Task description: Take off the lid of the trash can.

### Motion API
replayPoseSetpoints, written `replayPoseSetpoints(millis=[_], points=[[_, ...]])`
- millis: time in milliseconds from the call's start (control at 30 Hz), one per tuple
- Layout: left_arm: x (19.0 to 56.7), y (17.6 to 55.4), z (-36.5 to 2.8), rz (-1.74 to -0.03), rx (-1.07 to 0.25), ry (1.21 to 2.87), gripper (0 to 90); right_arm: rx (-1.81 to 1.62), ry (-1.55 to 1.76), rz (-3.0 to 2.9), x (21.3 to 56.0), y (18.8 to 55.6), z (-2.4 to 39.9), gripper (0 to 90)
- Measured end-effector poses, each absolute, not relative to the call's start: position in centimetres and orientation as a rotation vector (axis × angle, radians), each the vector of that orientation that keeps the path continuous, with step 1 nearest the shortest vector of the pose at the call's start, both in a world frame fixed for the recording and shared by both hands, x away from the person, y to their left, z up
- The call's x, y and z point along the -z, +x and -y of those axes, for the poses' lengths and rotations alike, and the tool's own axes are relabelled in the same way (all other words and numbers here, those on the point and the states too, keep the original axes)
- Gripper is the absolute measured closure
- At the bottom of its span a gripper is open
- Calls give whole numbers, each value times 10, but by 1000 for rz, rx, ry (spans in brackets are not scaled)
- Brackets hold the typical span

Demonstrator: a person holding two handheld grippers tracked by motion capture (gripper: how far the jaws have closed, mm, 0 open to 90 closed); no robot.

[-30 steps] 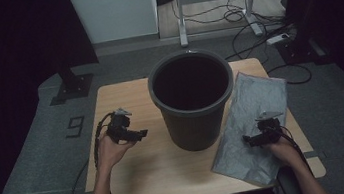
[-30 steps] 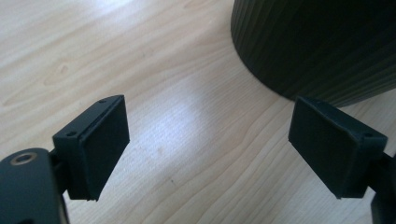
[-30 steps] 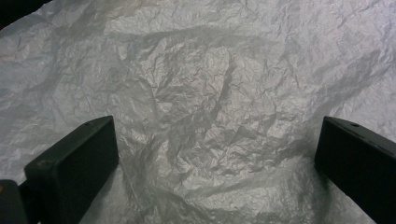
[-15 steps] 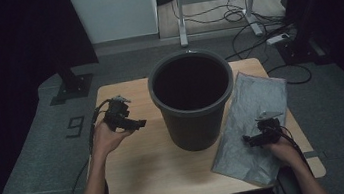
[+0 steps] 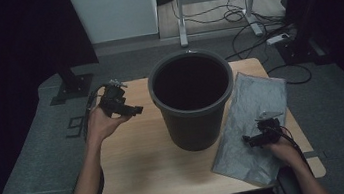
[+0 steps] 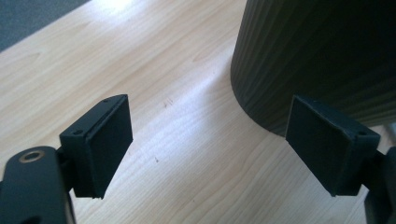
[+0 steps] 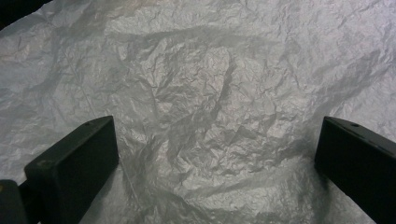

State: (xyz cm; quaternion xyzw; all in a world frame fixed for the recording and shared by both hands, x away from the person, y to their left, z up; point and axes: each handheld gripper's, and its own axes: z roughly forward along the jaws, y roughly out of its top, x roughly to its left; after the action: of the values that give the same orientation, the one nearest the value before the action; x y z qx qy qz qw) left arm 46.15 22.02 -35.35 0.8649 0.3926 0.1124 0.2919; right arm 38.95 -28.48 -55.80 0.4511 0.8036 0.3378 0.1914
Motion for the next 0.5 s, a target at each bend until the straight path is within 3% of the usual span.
replayPoseSetpoints(millis=[500], points=[[307, 475, -213, -1047, -374, 2292, 165, -951, 1264, -2260, 558, 389, 285, 0]])
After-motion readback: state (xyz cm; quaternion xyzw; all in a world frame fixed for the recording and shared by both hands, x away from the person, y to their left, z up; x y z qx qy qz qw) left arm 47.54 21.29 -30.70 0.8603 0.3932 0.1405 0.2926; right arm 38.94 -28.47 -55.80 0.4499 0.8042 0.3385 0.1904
